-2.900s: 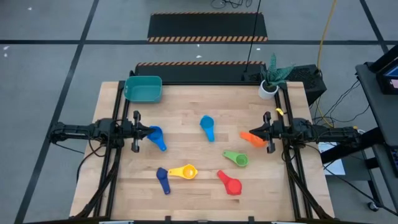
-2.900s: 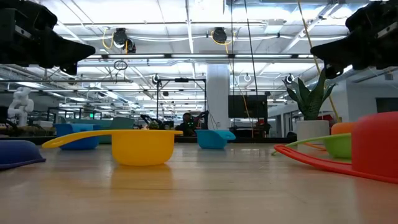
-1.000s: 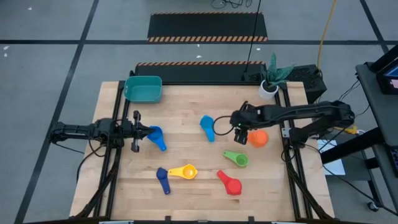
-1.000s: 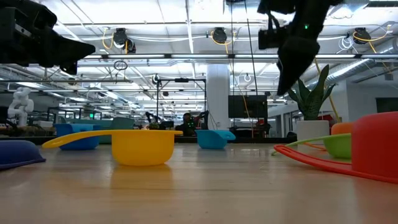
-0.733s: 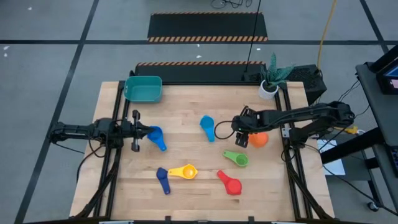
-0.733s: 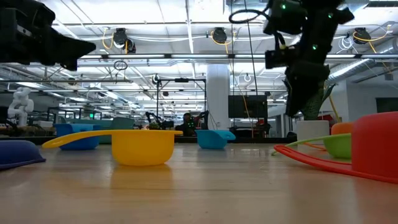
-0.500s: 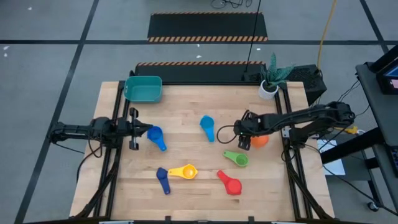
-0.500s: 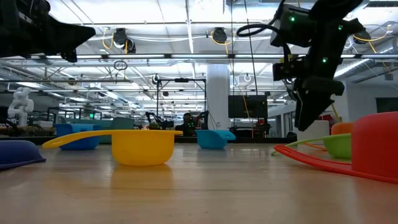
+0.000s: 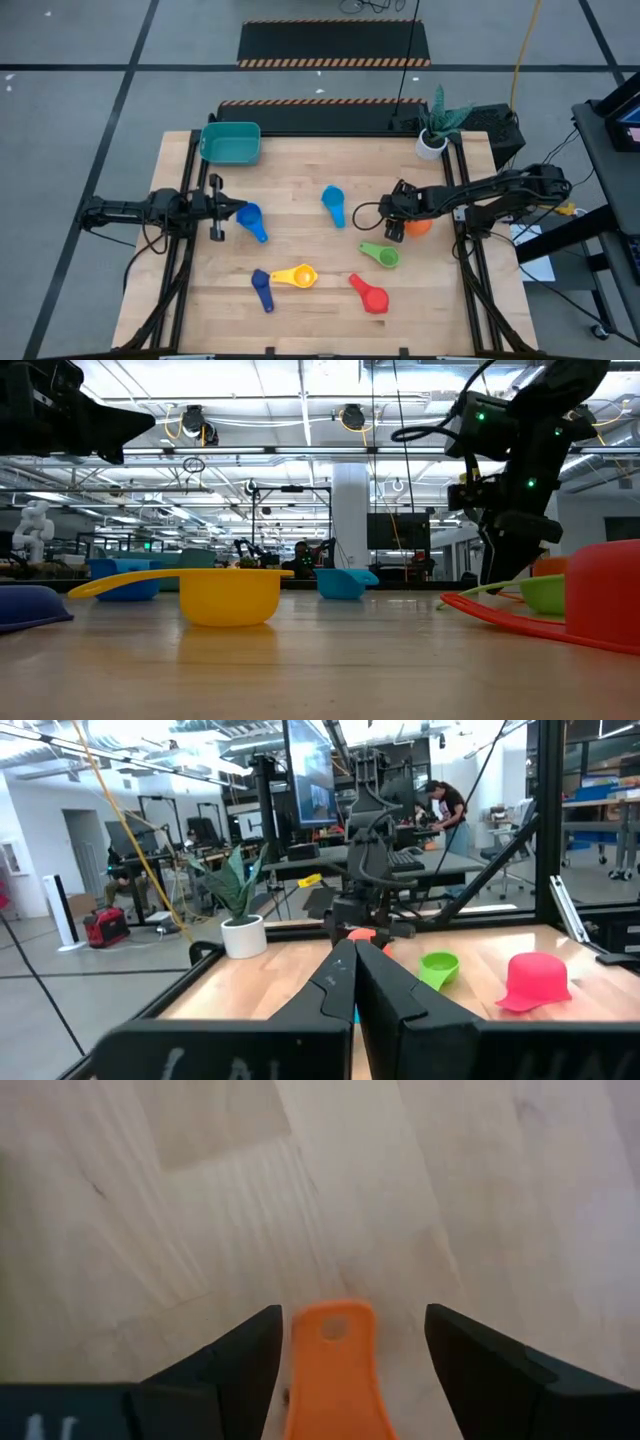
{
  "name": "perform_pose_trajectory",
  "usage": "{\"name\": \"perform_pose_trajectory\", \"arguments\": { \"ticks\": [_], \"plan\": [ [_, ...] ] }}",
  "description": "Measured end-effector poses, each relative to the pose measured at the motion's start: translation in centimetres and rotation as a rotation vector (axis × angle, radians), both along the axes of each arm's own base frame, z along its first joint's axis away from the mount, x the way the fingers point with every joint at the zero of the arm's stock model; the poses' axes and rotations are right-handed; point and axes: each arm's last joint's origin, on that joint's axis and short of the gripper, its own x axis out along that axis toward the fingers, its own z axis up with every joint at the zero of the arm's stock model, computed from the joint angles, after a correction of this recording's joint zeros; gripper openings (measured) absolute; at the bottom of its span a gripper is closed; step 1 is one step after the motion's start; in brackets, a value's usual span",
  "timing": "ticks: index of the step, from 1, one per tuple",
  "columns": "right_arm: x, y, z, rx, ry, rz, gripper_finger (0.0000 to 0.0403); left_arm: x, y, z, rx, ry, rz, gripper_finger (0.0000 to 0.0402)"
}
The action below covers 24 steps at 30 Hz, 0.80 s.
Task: Nest measuring cups in basket
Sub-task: Move the orange measuring cup to the center of the table
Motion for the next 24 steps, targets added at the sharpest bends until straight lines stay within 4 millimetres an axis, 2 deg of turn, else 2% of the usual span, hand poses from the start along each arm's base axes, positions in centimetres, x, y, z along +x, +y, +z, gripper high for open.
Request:
{"name": "perform_pose_trajectory", "arguments": {
  "ticks": [12, 19, 24],
  "plan": [
    [0.0, -0.4, -0.2, 0.016, -0.016, -0.01, 0.024, 0.0, 0.0, 0.0, -0.027, 0.003, -0.003, 0.0006],
    [-0.8, -0.7, -1.4, 0.069, -0.056, -0.05, 0.024, 0.0, 0.0, 0.0, -0.027, 0.002, -0.004, 0.0006],
    [-1.2, -0.7, -1.9, 0.075, -0.041, -0.055, 0.0215, 0.0, 0.0, 0.0, -0.027, 0.001, -0.004, 0.0006]
  ]
}}
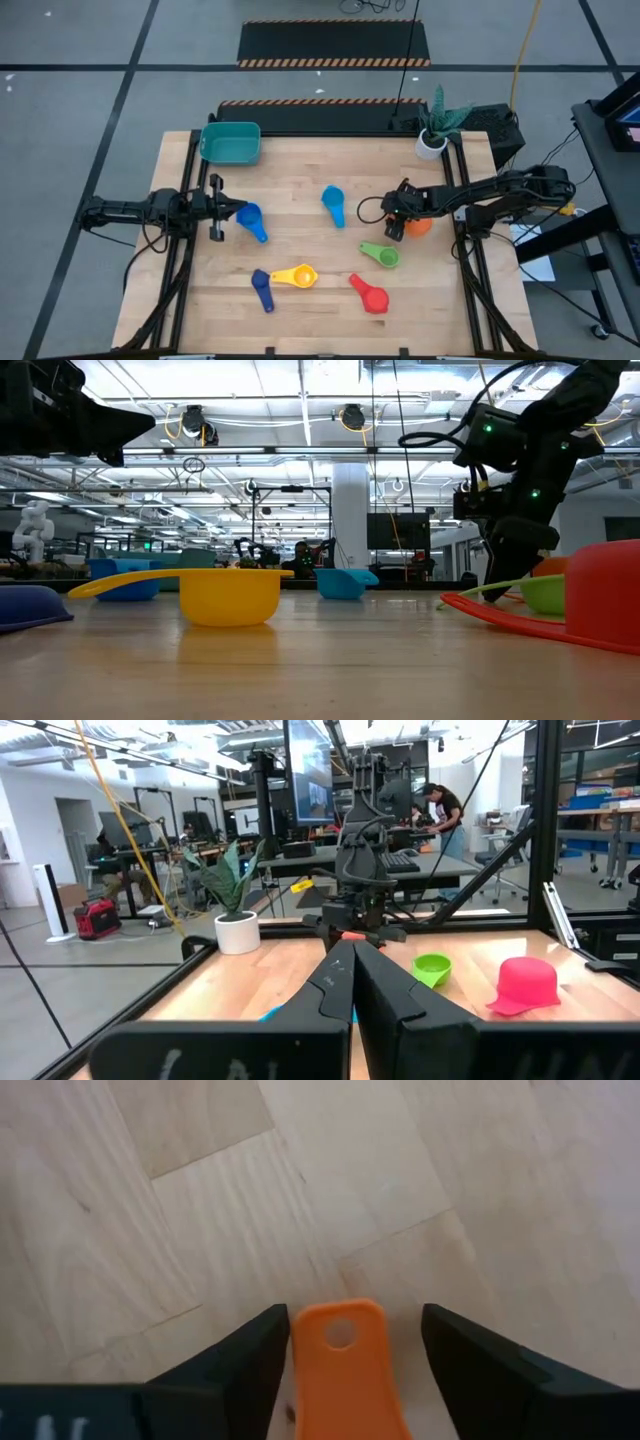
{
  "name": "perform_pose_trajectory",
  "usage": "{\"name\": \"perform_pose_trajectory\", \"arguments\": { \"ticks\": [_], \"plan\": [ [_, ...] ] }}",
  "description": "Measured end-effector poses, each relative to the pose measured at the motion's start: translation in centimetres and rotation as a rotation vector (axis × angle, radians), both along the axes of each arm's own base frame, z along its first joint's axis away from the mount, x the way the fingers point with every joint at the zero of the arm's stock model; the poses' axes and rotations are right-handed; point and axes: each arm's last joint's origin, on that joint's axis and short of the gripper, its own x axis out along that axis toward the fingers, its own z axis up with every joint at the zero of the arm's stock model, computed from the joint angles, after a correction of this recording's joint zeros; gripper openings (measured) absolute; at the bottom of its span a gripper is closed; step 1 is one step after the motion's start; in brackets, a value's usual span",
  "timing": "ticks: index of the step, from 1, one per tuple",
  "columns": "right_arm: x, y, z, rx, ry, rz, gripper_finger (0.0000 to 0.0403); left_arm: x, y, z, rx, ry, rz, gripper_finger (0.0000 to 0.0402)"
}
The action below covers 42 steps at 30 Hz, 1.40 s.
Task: Nest measuring cups in basket
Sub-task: Move the orange measuring cup to the center of the table
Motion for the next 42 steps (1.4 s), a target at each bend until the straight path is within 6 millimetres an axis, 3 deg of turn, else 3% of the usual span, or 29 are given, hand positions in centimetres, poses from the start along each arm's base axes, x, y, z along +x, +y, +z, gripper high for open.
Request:
{"name": "perform_pose_trajectory", "arguments": {
  "ticks": [11, 19, 26, 42],
  "plan": [
    [0.1, 0.0, 0.0, -0.002, -0.006, 0.016, 0.0114, 0.0, 0.0, 0.2, 0.002, -0.023, 0.001, 0.0006],
    [-0.1, 0.0, 0.7, -0.007, -0.049, 0.028, 0.013, 0.0, 0.0, 0.2, 0.01, -0.022, 0.003, 0.0006],
    [-0.3, 0.1, 2.1, -0.021, -0.134, 0.029, 0.0112, 0.0, 0.0, 0.2, 0.01, -0.023, 0.003, 0.0006],
    [-0.1, 0.0, 4.1, -0.041, -0.3, 0.032, 0.0112, 0.0, 0.0, 0.2, 0.01, -0.022, 0.003, 0.0006]
  ]
}}
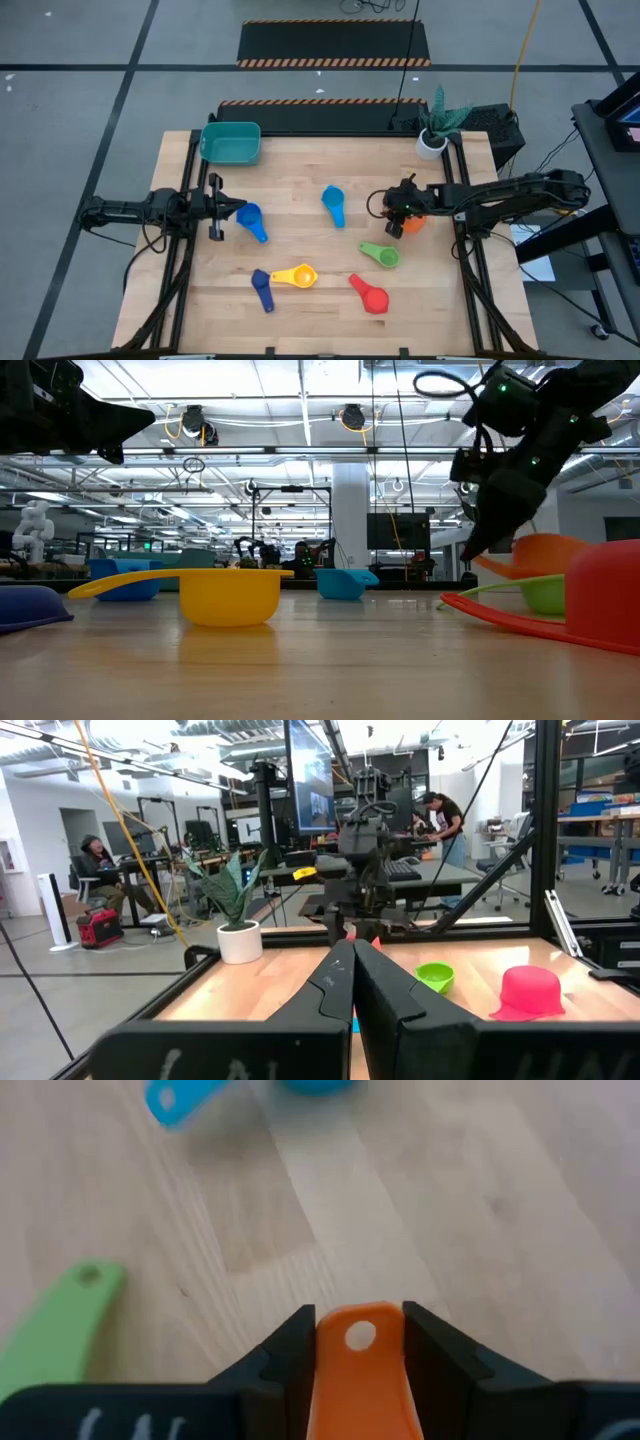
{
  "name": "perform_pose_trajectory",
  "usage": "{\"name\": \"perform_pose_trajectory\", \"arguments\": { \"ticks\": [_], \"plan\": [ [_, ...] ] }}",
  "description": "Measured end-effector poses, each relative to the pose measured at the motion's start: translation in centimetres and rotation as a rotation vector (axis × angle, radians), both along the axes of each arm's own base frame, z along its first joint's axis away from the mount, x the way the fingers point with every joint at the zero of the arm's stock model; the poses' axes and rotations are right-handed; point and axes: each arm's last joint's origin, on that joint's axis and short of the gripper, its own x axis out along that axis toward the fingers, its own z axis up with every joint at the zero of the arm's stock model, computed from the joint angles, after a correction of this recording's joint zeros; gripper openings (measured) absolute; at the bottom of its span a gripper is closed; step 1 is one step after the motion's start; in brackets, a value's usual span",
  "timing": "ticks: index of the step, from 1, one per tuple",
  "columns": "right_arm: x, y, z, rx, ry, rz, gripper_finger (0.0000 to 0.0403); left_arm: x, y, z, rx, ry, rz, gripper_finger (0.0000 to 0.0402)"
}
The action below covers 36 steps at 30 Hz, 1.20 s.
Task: Nest measuring cups in basket
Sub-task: Move the orange measuring cup to the center of the table
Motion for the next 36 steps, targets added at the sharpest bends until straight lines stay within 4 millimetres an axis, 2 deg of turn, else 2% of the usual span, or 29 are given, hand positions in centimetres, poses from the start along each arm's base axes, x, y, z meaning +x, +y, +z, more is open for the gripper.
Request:
{"name": "perform_pose_trajectory", "arguments": {
  "ticks": [13, 26, 31, 36],
  "plan": [
    [1.9, 0.1, 3.5, -0.059, -0.389, 0.064, 0.0112, 0.0, 0.0, 0.1, -0.002, -0.013, 0.01, 0.0006],
    [3.4, 1.4, 7.2, -0.145, -0.799, 0.147, 0.0116, -0.1, 0.0, 0.7, -0.043, -0.071, 0.005, 0.0008],
    [4.0, 1.8, 8.4, -0.155, -0.969, 0.154, 0.0118, 0.3, 0.1, 0.8, -0.067, -0.069, 0.019, 0.0037],
    [4.8, 1.9, 9.1, -0.169, -1.15, 0.147, 0.0119, 1.5, -0.2, 1.1, -0.068, -0.077, 0.003, 0.0087]
  ]
}}
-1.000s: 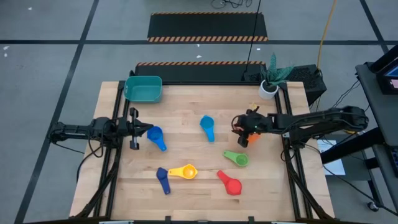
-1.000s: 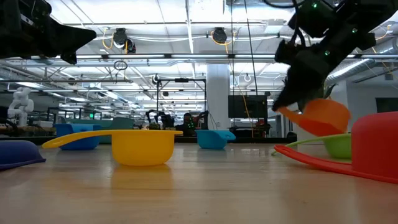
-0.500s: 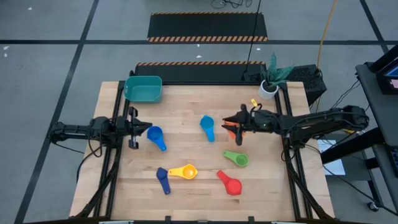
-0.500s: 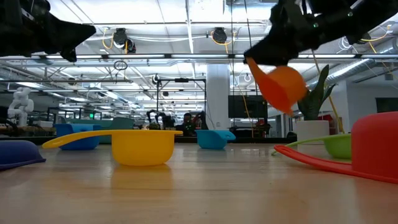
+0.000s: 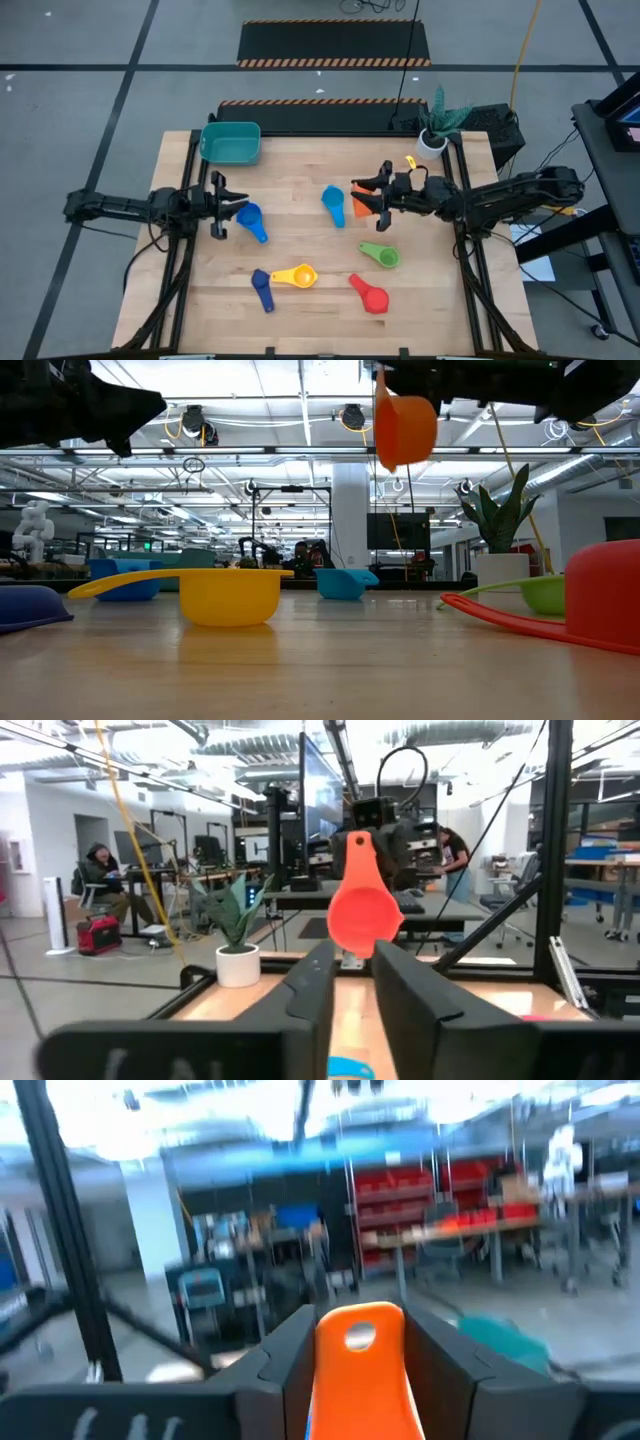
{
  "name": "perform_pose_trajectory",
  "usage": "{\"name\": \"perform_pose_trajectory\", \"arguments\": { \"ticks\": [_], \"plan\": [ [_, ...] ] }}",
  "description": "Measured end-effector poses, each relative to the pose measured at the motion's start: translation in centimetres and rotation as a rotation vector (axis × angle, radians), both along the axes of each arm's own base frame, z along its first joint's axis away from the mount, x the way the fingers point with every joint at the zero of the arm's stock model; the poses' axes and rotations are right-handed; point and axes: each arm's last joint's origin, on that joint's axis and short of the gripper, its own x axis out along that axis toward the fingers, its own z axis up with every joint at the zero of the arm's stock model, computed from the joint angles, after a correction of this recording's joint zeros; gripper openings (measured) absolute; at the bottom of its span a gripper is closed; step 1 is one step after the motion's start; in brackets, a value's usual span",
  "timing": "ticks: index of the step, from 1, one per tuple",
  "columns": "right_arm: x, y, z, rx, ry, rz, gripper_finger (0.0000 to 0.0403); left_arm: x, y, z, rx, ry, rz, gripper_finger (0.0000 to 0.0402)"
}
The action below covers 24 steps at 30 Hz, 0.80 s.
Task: Nest measuring cups in basket
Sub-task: Move the orange measuring cup to the center of the table
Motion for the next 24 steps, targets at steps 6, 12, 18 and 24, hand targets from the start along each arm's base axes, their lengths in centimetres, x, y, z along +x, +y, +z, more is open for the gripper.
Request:
{"name": "perform_pose_trajectory", "arguments": {
  "ticks": [6, 12, 18, 24],
  "plan": [
    [1.0, 0.0, -0.2, -0.029, -0.194, -0.017, 0.012, 2.6, -0.5, 1.6, 0.021, 0.084, -0.017, 0.0152],
    [2.4, 0.4, -0.8, -0.012, -0.284, -0.024, 0.012, 6.9, -1.8, 2.5, 0.113, 0.243, -0.055, 0.0197],
    [5.0, 2.0, -0.2, -0.042, -0.287, 0.016, 0.012, 11.4, -3.5, 3.1, 0.212, 0.338, -0.059, 0.0209],
    [6.1, 3.3, 0.8, -0.07, -0.322, 0.025, 0.0116, 14.8, -5.4, 3.5, 0.351, 0.388, 0.016, 0.021]
  ]
}}
